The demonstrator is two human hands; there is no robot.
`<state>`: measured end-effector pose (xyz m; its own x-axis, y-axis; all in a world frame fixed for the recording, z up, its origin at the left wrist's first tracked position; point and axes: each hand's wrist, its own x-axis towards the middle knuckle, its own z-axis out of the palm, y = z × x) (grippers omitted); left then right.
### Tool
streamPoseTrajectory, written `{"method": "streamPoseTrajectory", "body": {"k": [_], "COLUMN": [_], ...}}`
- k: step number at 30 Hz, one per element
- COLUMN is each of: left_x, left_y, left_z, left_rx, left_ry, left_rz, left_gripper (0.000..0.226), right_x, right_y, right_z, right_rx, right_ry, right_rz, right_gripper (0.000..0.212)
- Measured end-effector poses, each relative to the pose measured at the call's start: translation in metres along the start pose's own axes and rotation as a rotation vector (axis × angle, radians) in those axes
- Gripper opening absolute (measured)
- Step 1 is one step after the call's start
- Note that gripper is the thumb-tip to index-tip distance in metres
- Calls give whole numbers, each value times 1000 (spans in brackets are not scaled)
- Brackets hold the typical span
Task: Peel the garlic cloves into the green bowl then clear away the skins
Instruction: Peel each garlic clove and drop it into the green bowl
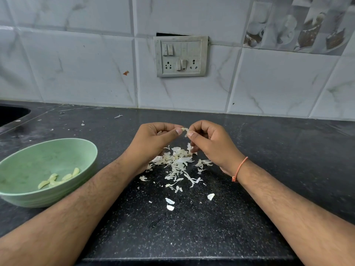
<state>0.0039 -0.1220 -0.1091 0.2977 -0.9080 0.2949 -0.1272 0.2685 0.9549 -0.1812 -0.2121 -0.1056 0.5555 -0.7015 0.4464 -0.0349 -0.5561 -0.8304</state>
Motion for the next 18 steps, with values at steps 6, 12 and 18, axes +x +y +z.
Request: {"method": "streamPoseTrajectory", "body": {"k": [6,12,18], "left_x": [0,0,0], "left_y": [2,3,3], "left_z": [-1,-1,0], "left_rx": [-62,-83,-109], "left_ry": [31,48,36], "left_rz": [-48,-77,-93], "left_gripper": [14,13,16], "right_x": [0,-4,-5], "right_y": [-8,-18,-17], "right_z": [-9,-24,-19], "right_rx": [4,-250,-421], "right_ry": [30,-219,-249], "right_rz": [23,12,-61], "right_gripper": [6,11,10]}}
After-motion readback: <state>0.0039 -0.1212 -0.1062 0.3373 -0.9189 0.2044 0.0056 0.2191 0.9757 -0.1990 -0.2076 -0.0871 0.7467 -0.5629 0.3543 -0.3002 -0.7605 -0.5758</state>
